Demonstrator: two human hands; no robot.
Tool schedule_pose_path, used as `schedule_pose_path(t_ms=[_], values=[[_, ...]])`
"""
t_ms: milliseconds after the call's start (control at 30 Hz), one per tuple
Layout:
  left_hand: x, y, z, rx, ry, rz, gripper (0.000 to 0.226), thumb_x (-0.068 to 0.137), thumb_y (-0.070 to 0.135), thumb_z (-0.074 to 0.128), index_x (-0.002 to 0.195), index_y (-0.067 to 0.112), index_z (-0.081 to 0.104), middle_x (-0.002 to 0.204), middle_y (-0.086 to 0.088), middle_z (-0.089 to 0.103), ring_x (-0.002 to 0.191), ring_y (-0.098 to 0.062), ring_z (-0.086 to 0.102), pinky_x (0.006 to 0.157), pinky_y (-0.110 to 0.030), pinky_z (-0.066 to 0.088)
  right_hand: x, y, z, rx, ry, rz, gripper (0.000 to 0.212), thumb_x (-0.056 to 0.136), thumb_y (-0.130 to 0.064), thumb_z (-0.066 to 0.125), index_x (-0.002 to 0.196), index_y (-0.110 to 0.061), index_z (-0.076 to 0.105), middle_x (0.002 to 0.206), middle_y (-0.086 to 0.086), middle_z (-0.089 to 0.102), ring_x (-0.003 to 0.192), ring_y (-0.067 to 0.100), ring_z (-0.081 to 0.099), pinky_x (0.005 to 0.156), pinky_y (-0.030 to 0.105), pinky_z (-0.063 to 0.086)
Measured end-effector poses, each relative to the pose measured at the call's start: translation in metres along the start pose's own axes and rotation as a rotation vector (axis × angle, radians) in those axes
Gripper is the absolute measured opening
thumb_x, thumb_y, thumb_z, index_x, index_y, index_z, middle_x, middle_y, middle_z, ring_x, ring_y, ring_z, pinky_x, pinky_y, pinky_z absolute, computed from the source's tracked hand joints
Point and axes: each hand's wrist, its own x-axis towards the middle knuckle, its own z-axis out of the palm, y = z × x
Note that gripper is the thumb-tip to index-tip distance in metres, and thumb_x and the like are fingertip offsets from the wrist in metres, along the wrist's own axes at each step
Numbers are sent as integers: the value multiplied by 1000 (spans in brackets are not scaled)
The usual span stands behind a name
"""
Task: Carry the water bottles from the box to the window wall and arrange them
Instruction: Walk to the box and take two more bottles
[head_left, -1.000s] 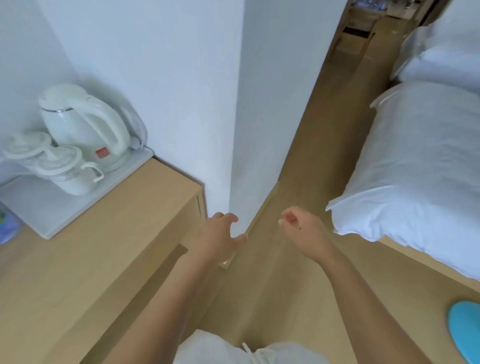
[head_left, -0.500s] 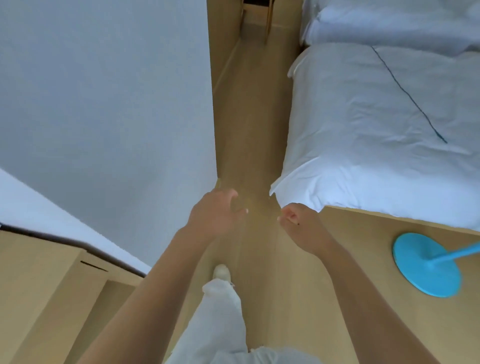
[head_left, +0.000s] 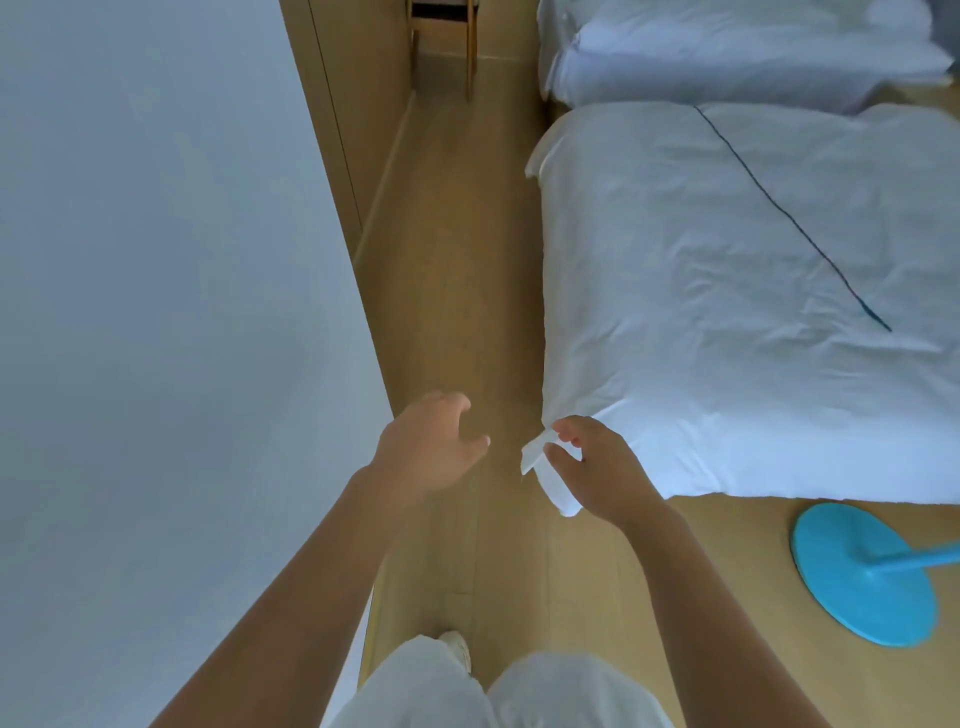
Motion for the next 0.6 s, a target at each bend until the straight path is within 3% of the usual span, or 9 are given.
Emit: schedule_pose_path(t_ms=[133,300,600], values=[[56,2,-11,11,-30,3,54,91,44,53,138,19,42,141,4,44,125,-16,47,97,-33,39,57,2,-10,-14,7,11,37,94,-33,50,128,-18,51,126,-3,54,101,6,46,86,18,31],[141,10,-29,35,-39,13,52,92,43,53,137,19,43,139,3,46,121,-17,50,90,-29,40,146,6,-29,-73,-18,14,41,96,-37,46,133,-18,48,136,-1,49,122,16,47,99,24,34],[324,59,-77,17,-16,-67,51,92,44,52,136,19,44,135,2,47,119,-17,51,96,-37,44,340,15,-104,-195,-54,-86,42,96,-38,44,134,-19,46,137,-2,49,123,15,46,99,24,34]])
